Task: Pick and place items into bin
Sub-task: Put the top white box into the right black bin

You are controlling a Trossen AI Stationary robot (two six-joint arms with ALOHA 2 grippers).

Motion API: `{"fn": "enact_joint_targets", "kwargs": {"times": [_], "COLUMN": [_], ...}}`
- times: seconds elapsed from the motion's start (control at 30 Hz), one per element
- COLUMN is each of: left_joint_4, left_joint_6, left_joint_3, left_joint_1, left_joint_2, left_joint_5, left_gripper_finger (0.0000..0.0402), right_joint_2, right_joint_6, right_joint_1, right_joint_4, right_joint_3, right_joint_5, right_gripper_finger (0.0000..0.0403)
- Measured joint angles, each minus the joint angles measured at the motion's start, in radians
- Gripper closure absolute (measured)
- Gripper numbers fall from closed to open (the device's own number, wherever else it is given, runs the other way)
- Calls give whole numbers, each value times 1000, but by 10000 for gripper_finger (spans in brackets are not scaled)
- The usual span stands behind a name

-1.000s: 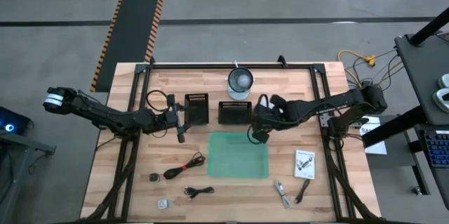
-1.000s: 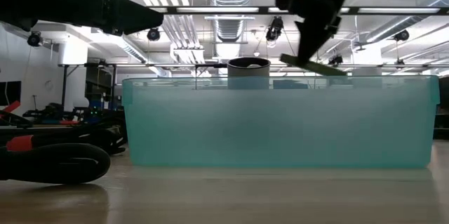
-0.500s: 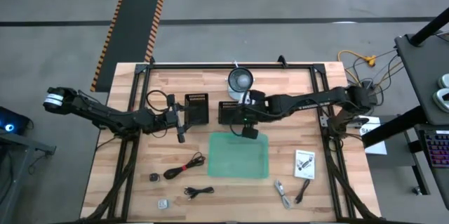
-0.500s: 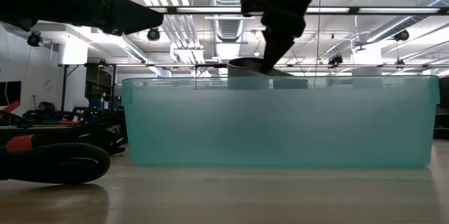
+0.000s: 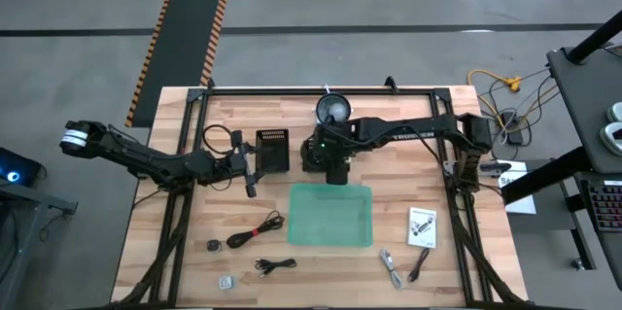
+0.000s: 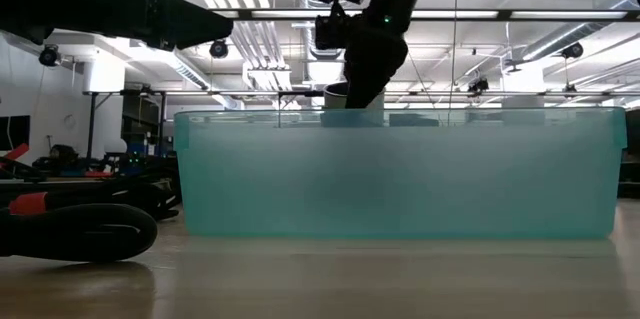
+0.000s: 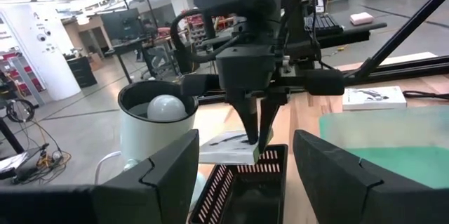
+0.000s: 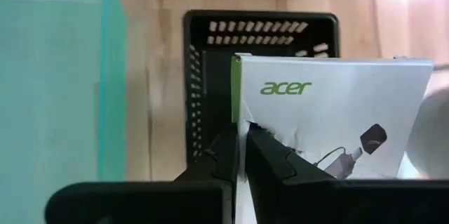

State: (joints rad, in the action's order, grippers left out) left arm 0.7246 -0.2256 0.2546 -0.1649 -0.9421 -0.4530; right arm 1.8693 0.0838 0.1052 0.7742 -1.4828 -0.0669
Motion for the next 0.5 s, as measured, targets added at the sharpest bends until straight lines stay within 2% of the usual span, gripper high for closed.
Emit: {"fn": "enact_joint_targets", "kwargs": {"times": [0.5], "left_joint_4": [-1], "left_joint_6": [0], "left_joint_3": [0], "left_joint_1": [0], "left_joint_2": [0], "left_joint_5": [0], "left_gripper_finger": [187], "right_joint_2": [79], "right_joint_6": [2], "right_joint_1": [26], "right_joint_4": [-23], "right_joint_3": [-15], "right_joint_5": [49], "right_gripper_finger": [394]}}
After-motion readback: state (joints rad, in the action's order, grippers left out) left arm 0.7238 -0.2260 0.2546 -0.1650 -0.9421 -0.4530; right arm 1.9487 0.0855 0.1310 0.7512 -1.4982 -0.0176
